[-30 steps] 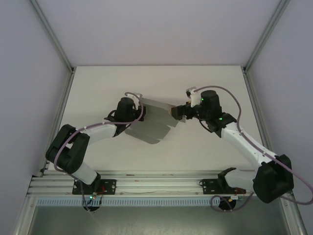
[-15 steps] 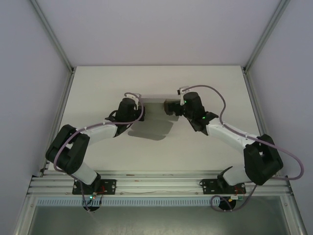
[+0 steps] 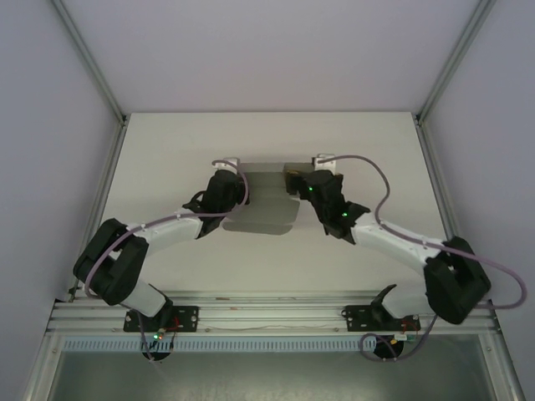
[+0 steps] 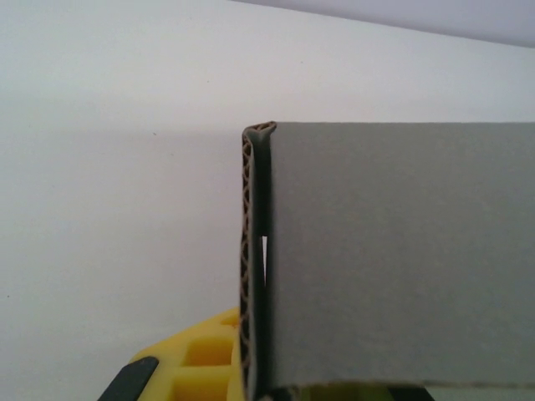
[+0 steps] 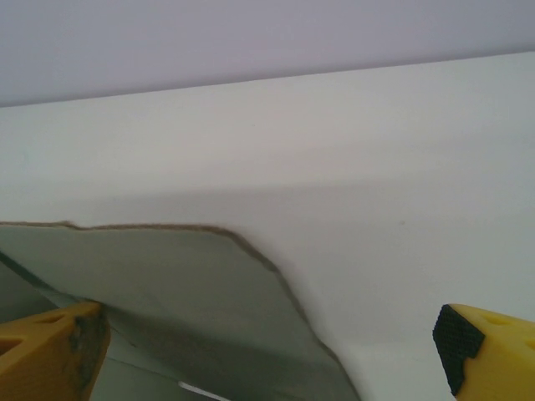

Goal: Assemble paper box

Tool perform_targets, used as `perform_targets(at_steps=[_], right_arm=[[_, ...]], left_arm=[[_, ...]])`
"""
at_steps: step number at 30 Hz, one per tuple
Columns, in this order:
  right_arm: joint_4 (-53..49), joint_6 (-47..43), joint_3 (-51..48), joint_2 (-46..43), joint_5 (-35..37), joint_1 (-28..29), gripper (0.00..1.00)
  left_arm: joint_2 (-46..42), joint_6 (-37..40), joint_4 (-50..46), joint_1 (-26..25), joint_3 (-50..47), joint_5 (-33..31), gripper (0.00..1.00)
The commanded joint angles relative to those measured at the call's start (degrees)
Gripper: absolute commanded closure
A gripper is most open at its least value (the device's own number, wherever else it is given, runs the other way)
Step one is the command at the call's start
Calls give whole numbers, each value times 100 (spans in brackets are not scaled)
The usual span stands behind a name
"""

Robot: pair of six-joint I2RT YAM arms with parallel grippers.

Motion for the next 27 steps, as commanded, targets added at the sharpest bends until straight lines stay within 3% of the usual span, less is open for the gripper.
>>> perform_targets(at_steps=[1, 6, 9, 18, 27], right_arm=[[-817, 192, -377, -751, 228, -50, 0], [-1240, 381, -1003, -1525, -558, -384, 0], [-1002, 382, -1242, -1649, -824, -514, 0], [-117, 158, -912, -841, -1269, -686, 0], [65, -118, -433, -426, -1409, -707, 0]], left_arm=[[-240, 20, -86, 39, 192, -337, 100], [-353, 35, -183, 59, 233, -177, 100], [-373, 60, -209, 64, 262, -61, 100], [-393, 49, -161, 63, 235, 204, 100], [-393, 83, -174, 64, 170, 278, 100]])
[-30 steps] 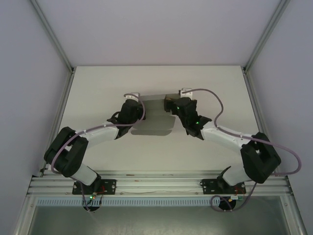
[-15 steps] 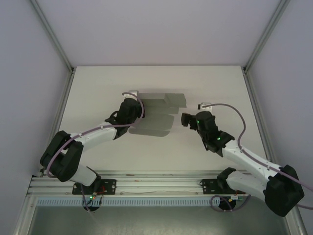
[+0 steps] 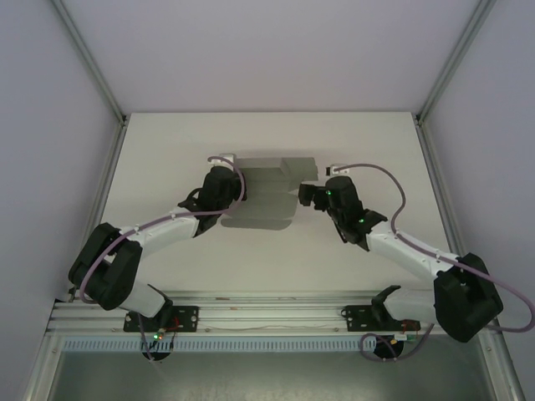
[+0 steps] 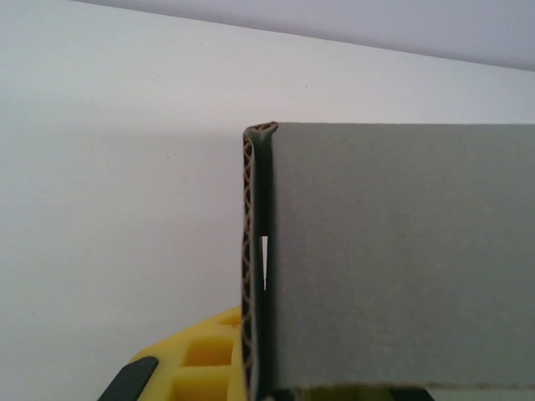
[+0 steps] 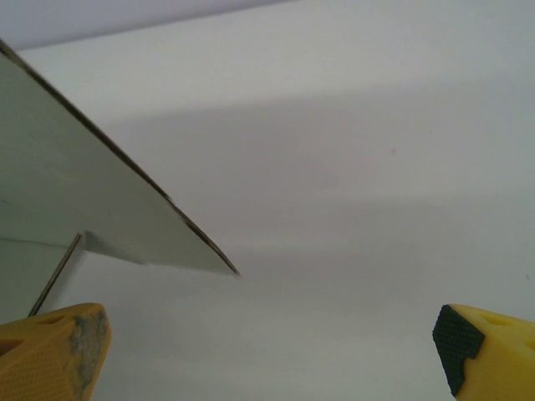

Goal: Assemble paper box

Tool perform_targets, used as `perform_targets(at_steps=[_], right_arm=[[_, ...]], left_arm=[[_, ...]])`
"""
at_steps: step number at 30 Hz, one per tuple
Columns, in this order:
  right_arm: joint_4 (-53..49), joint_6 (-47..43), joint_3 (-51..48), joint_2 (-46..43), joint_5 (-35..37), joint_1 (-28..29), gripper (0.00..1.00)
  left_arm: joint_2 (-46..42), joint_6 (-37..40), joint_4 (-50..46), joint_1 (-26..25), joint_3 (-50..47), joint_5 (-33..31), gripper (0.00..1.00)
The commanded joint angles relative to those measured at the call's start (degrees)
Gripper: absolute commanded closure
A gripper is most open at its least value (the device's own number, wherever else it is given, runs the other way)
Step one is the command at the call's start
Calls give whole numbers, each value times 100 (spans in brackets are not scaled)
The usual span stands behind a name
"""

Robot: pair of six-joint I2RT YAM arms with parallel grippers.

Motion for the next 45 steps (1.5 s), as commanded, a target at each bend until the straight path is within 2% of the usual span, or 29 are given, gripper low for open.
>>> perform_targets(at_steps=[1, 4, 9, 14, 17, 23, 26, 33, 37, 42, 44, 45], right_arm=[[287, -181, 154, -17, -101, -8, 0], [361, -161, 228, 154, -480, -12, 0], [735, 366, 430, 934, -1630, -13, 0], [1191, 1205, 499, 1311, -1848, -12, 1], [1639, 1618, 466, 1427, -2179, -7, 11], [2314, 2428, 459, 1644, -2729, 8, 53], [2574, 2577, 404, 1691, -2780, 6, 67], [2962, 2796, 440, 1706, -3175, 32, 84], [2614, 2623, 441, 1561, -2915, 52, 97], [2127, 2377, 273, 1149, -2360, 54, 94], [1630, 2098, 244, 846, -2141, 45, 78], [1349, 1963, 230, 663, -1989, 35, 64]], left_arm=[[-213, 45, 22, -30, 59, 195, 100], [-212, -87, 43, -28, 39, 221, 100], [-281, -365, 303, -34, -63, 283, 100], [-380, -553, 484, -28, -181, 156, 100], [-398, -601, 572, -28, -246, 49, 100], [-419, -928, 774, -36, -368, -376, 100], [-416, -942, 947, -36, -418, -339, 100], [-311, -992, 950, -39, -358, -345, 100], [-292, -1012, 986, -35, -349, -276, 100], [-378, -929, 847, -37, -347, -393, 100], [-432, -862, 779, -28, -378, -438, 100], [-457, -820, 739, -28, -384, -442, 100]])
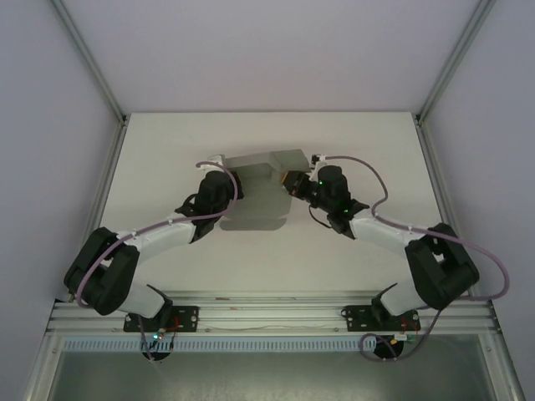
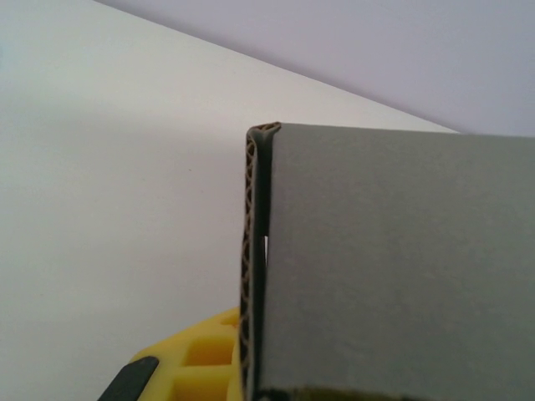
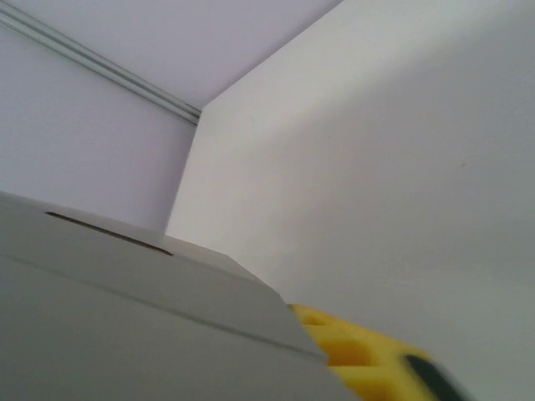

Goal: Assemble paper box

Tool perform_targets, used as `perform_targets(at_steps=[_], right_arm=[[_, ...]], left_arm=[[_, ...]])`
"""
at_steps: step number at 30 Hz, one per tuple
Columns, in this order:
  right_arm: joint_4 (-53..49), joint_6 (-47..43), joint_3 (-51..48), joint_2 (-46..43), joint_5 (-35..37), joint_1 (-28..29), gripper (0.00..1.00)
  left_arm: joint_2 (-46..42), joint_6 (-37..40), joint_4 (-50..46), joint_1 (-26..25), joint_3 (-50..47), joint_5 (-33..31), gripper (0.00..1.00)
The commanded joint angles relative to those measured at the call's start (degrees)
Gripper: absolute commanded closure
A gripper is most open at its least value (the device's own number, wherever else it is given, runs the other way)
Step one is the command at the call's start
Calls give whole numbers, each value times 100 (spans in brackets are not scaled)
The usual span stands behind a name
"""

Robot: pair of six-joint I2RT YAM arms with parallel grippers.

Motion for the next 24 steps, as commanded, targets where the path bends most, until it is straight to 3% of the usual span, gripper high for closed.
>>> perform_targets(at_steps=[1, 5, 9, 11, 14, 17, 20, 24], right_arm=[[-932, -605, -136, -714, 673, 36, 51], [-1953, -1005, -445, -1777, 1537, -152, 23], [-2471, -1430, -773, -2888, 2068, -508, 11], [-2786, -1500, -727, -3239, 2010, -916, 10], [-3020, -1836, -505, -3326, 1338, -1389, 7], [-3169, -2225, -165, -2988, 830, -1468, 5], [-3308, -2505, 216, -2449, 420, -1477, 15], [-3429, -3019, 649, -1851, -538, -1486, 18]], left_arm=[[-265, 119, 70, -28, 38, 15, 100], [-362, 332, -139, 23, -18, 129, 100], [-376, 429, -281, 43, -90, 273, 100], [-358, 524, -166, 43, -169, 441, 100], [-307, 640, -172, 43, -143, 766, 100], [-269, 697, -214, 43, -88, 922, 100], [-261, 698, -209, 43, -64, 973, 100], [-213, 752, -241, 47, -1, 1022, 100]])
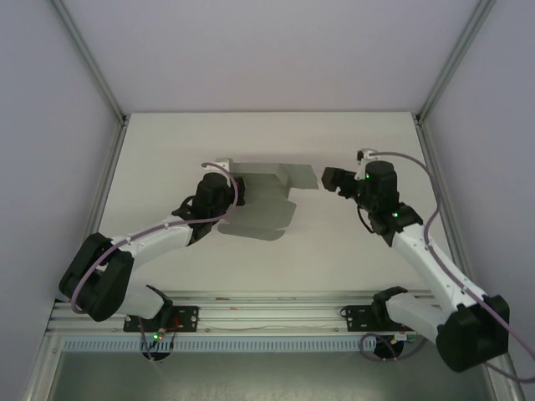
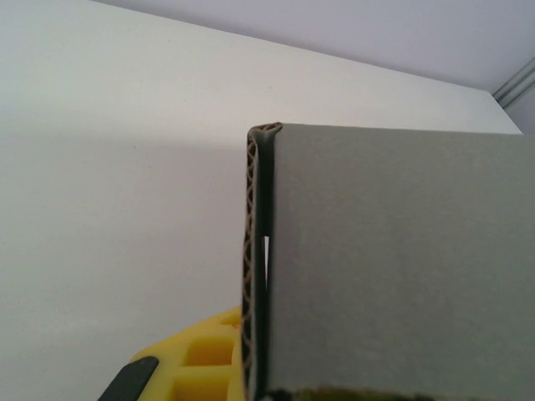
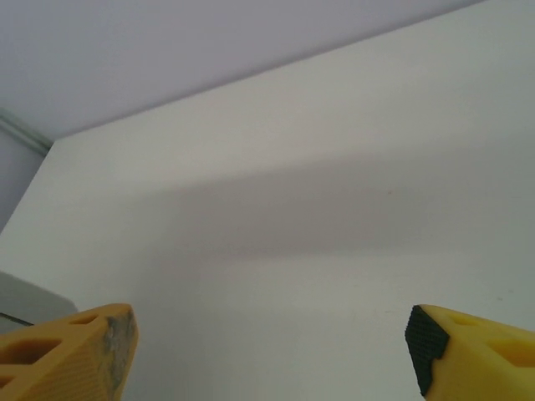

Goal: Assemble paper box

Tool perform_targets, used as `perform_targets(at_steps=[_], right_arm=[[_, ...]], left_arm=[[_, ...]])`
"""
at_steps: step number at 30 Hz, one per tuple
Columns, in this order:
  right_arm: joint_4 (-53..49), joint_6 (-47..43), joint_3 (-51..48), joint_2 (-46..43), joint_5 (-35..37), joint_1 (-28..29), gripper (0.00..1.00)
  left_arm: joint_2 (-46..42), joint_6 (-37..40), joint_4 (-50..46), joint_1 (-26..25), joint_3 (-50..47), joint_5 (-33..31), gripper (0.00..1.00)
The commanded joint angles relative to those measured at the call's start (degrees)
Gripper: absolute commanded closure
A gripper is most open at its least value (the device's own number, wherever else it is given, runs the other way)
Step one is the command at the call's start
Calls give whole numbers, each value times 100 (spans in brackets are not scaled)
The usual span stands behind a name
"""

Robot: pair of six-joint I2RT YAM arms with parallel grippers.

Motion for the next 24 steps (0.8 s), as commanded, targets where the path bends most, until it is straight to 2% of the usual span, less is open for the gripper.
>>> perform_targets(at_steps=[1, 4, 6, 9, 16, 21, 24], right_arm=[[-275, -680, 356, 285, -1172, -19, 19], [-282, -930, 393, 357, -2019, -12, 25], [-115, -980, 264, 298, -2444, -7, 33], [11, -1144, 119, 253, -2869, 55, 36], [-13, -1555, 342, 724, -3186, 464, 41], [-37, -1854, 645, 1143, -2932, 771, 42], [98, -1941, 783, 1342, -2515, 920, 43]], left_arm=[[52, 120, -113, 41, 142, 59, 100], [129, 81, -322, 36, 262, -191, 100], [168, 63, -330, 37, 285, -240, 100], [211, 74, -307, 33, 309, -170, 100], [270, 53, -359, 37, 380, -172, 100], [274, 63, -401, 37, 401, -146, 100], [283, 91, -455, 36, 433, -134, 100]])
